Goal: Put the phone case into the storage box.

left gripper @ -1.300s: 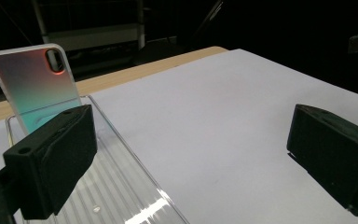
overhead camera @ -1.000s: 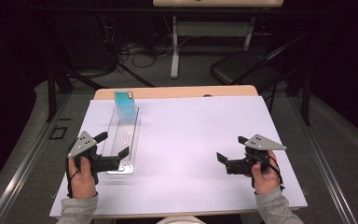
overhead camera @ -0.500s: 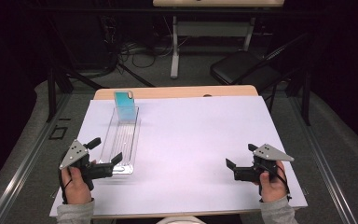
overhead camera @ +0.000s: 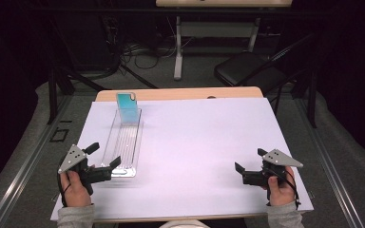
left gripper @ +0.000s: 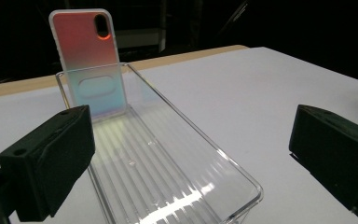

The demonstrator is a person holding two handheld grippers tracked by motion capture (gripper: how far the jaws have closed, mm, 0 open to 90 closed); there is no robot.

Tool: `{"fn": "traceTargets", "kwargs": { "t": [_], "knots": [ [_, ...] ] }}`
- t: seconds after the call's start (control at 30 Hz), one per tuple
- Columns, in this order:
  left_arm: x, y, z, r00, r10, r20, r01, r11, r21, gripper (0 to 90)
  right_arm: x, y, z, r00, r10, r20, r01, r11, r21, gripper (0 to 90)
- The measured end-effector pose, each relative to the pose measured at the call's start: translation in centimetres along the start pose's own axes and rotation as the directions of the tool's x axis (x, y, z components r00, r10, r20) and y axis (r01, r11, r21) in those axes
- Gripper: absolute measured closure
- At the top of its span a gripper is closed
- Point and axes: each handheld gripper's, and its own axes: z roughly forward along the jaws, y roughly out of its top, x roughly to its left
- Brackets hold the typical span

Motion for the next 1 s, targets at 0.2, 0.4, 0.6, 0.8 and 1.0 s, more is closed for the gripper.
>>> {"fn": "traceTargets", "kwargs": {
  "t": [0.2, 0.4, 0.6, 0.8, 1.0],
  "knots": [
    [0.4, -0.3, -0.1, 0.9998, -0.015, -0.016, 0.015, 0.9999, -0.001, 0.3, -1.0, -0.5, 0.1, 0.9991, 0.032, 0.028, -0.032, 0.999, 0.004, 0.0],
    [0.7, -0.6, 0.0, 0.9996, -0.025, -0.016, 0.025, 0.9997, 0.006, 0.3, -1.7, -1.1, 0.3, 0.9977, 0.058, 0.037, -0.058, 0.998, 0.011, 0.0],
    [0.8, -0.7, 0.1, 0.9993, -0.035, -0.016, 0.035, 0.9994, 0.007, 0.3, -1.9, -1.4, 0.7, 0.997, 0.069, 0.034, -0.07, 0.997, 0.016, 0.0],
    [0.9, -0.8, 0.2, 0.9993, -0.033, -0.019, 0.033, 0.9994, 0.011, 0.3, -1.9, -1.7, 0.8, 0.9963, 0.081, 0.029, -0.082, 0.996, 0.021, 0.0],
    [1.0, -0.8, 0.2, 0.9992, -0.037, -0.018, 0.037, 0.9993, 0.011, 0.3, -1.9, -1.7, 0.9, 0.9968, 0.075, 0.027, -0.076, 0.997, 0.03, 0.3]
  ]
}}
